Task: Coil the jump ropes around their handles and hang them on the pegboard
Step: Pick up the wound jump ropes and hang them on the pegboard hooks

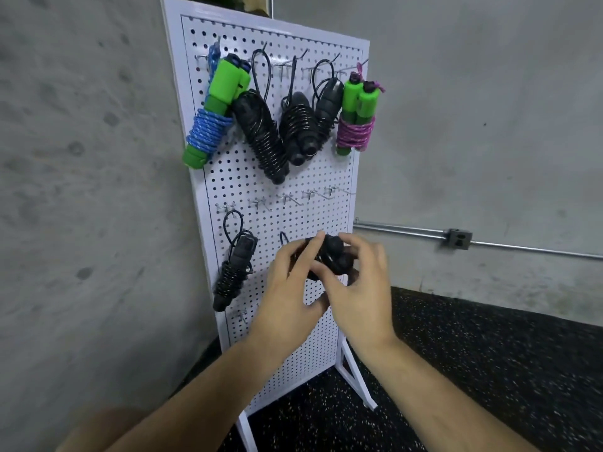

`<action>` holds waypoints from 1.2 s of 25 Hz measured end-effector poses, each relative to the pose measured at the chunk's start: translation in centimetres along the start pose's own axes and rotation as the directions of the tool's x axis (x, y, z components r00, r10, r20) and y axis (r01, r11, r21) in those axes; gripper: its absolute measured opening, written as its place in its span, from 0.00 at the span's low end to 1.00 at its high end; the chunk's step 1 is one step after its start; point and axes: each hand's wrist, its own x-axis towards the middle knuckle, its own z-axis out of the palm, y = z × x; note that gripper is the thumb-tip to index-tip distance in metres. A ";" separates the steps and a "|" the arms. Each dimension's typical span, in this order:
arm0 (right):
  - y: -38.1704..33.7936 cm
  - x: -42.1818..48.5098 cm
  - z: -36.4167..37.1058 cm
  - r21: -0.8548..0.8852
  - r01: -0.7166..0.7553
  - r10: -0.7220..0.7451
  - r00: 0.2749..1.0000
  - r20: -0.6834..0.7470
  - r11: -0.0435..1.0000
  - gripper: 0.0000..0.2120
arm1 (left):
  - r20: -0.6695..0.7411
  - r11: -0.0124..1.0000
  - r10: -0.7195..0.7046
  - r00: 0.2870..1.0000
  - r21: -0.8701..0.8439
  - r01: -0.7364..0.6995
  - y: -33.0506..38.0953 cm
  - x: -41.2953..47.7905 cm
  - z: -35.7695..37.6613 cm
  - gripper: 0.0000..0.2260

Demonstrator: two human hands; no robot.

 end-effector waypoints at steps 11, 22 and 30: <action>2.5 1.3 0.5 -0.041 0.127 -0.111 0.953 0.281 0.991 0.24 | -0.049 0.939 -0.128 0.991 -0.327 0.105 -1.5 1.1 -4.1 0.29; 3.2 2.9 2.4 0.016 0.092 -0.092 0.926 0.366 0.996 0.30 | -0.015 0.964 -0.116 0.993 -0.241 0.109 -3.7 0.3 -7.4 0.29; 2.6 3.4 4.7 0.012 0.153 -0.147 0.924 0.354 0.988 0.30 | -0.049 0.996 -0.091 0.995 -0.023 0.090 -6.0 -0.5 -7.6 0.28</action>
